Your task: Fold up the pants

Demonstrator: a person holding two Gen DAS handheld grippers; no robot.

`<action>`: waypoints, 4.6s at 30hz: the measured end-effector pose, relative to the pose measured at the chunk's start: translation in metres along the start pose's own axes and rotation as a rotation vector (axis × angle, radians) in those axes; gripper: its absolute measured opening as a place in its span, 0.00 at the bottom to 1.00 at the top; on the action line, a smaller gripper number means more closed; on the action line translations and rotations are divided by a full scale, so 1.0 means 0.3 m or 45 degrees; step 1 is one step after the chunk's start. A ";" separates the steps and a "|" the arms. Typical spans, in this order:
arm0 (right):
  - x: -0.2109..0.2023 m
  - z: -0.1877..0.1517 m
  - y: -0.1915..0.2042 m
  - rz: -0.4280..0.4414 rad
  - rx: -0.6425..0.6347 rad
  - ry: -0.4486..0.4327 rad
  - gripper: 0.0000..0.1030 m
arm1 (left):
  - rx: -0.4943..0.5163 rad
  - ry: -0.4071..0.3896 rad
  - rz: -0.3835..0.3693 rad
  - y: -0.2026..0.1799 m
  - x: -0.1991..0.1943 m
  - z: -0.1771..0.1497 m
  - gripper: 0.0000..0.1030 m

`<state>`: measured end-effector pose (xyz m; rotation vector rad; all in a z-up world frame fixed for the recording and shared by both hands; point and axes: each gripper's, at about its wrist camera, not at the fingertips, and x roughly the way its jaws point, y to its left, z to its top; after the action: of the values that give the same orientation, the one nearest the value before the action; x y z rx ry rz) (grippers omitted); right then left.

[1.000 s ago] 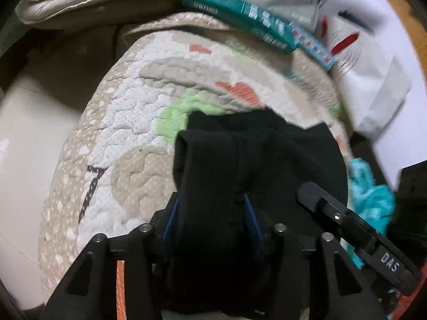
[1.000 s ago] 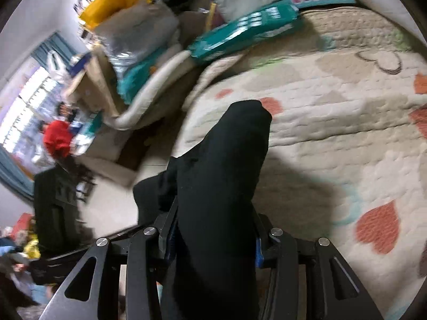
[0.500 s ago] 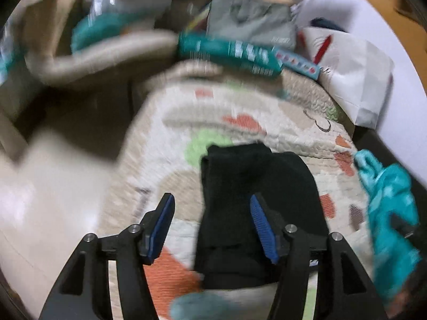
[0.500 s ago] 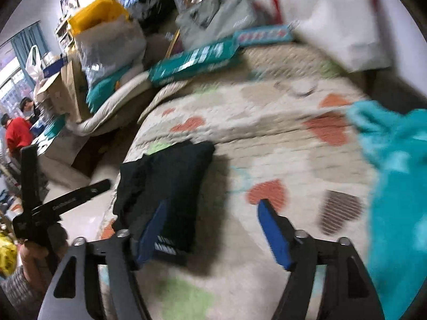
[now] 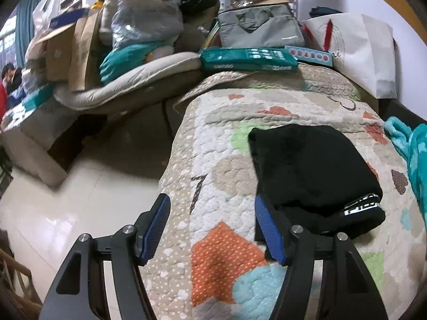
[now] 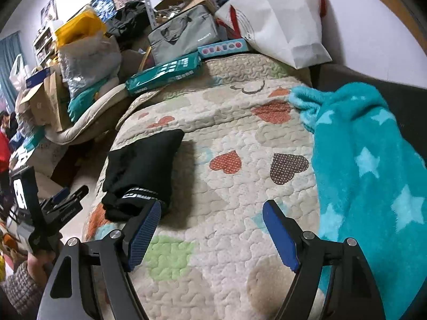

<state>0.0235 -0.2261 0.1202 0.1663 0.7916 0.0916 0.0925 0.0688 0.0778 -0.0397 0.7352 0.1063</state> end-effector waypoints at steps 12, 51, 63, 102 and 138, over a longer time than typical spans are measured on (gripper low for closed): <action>-0.037 0.013 0.152 0.011 -0.150 0.013 0.81 | -0.078 0.091 0.106 0.134 -0.006 -0.069 0.63; 0.201 0.022 0.212 0.330 -0.030 -0.060 0.83 | -0.203 0.094 0.102 0.001 -0.303 -0.090 0.64; 0.216 -0.019 0.242 0.312 -0.079 -0.024 0.83 | -0.185 0.155 0.096 -0.025 -0.301 -0.141 0.66; 0.229 -0.037 0.268 0.299 -0.126 -0.015 0.84 | -0.167 0.187 0.093 -0.048 -0.275 -0.176 0.66; 0.205 -0.047 0.280 0.321 -0.083 -0.010 0.84 | -0.186 0.160 0.142 -0.045 -0.373 -0.172 0.66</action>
<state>0.0548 -0.1330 0.0827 0.2040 0.7563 0.3545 -0.0228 0.0424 0.1146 -0.1458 0.8542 0.2658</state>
